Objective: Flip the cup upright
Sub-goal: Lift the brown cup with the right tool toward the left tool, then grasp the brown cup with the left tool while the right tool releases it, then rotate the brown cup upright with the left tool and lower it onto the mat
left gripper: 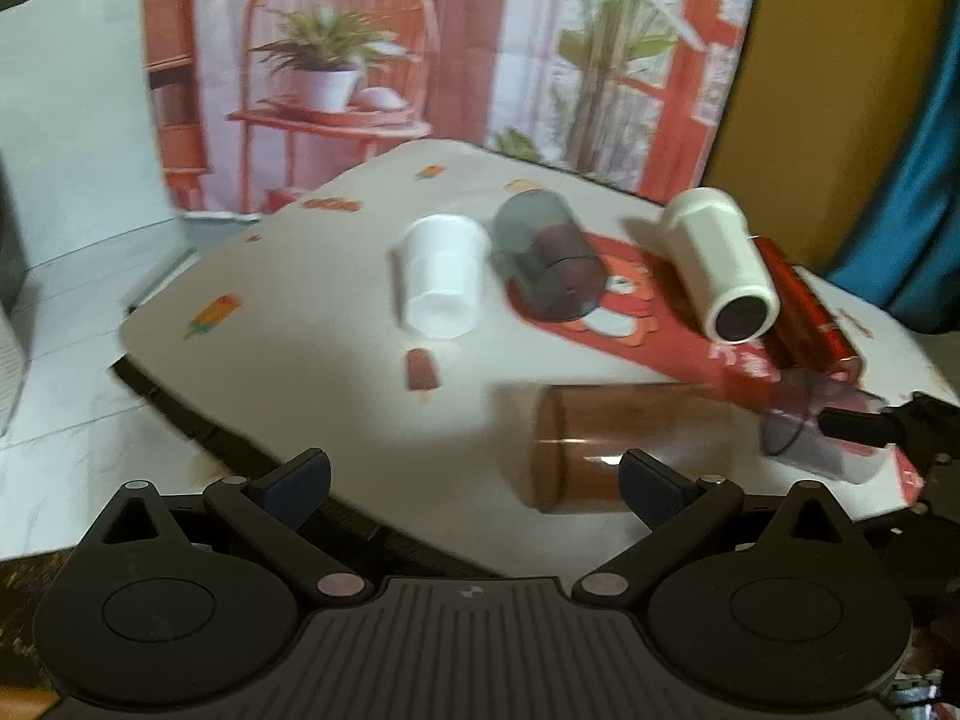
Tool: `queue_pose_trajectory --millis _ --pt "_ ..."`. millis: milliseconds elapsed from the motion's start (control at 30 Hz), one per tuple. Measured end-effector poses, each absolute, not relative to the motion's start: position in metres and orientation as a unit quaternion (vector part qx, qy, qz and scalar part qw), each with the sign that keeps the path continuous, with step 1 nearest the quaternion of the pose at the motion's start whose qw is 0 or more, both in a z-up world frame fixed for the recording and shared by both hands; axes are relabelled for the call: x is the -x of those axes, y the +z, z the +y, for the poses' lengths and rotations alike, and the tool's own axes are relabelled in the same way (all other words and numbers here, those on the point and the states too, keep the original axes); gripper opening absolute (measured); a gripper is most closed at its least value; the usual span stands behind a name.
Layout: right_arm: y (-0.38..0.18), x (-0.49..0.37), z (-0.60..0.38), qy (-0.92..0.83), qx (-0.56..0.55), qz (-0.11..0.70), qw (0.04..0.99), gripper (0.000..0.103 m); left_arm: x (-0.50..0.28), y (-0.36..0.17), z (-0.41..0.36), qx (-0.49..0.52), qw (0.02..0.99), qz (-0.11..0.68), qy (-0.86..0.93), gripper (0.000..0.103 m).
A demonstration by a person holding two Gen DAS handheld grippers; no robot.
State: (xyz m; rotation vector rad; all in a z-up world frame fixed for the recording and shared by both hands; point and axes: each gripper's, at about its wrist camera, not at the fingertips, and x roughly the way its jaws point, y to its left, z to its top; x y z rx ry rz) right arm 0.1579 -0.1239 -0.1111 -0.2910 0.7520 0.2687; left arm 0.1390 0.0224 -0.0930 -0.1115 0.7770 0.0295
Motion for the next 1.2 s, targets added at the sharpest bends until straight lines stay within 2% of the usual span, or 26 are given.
queue_pose_trajectory --millis 133,300,367,500,633,800,1033,1200 --pt "-0.118 -0.164 -0.128 0.113 0.099 0.372 0.916 0.084 -0.159 -0.088 0.02 0.031 0.933 0.355 -0.047 0.101" --pt "-0.126 -0.167 -0.124 0.108 0.092 0.374 0.917 0.084 -0.201 -0.083 0.0 -0.07 0.927 0.334 -0.154 0.093" --pt "-0.127 -0.166 -0.127 0.104 0.084 0.376 0.917 0.084 -0.216 -0.085 -0.014 -0.115 0.918 0.326 -0.193 0.092" --pt "-0.128 -0.16 -0.14 0.088 0.057 0.381 0.919 0.084 -0.237 -0.102 -0.033 -0.173 0.886 0.346 -0.254 0.092" --pt "-0.129 -0.152 -0.156 0.069 0.032 0.384 0.92 0.084 -0.252 -0.122 -0.043 -0.229 0.874 0.353 -0.242 0.092" --pt "-0.125 -0.143 -0.17 0.058 0.0 0.378 0.924 0.084 -0.264 -0.129 -0.041 -0.233 0.864 0.375 -0.242 0.091" --pt "-0.115 -0.134 -0.18 0.056 -0.023 0.361 0.931 0.085 -0.247 -0.124 -0.047 -0.266 0.865 0.37 -0.209 0.083" --pt "-0.117 -0.134 -0.185 0.048 -0.038 0.362 0.93 0.086 -0.234 -0.109 -0.052 -0.23 0.859 0.395 -0.23 0.086"
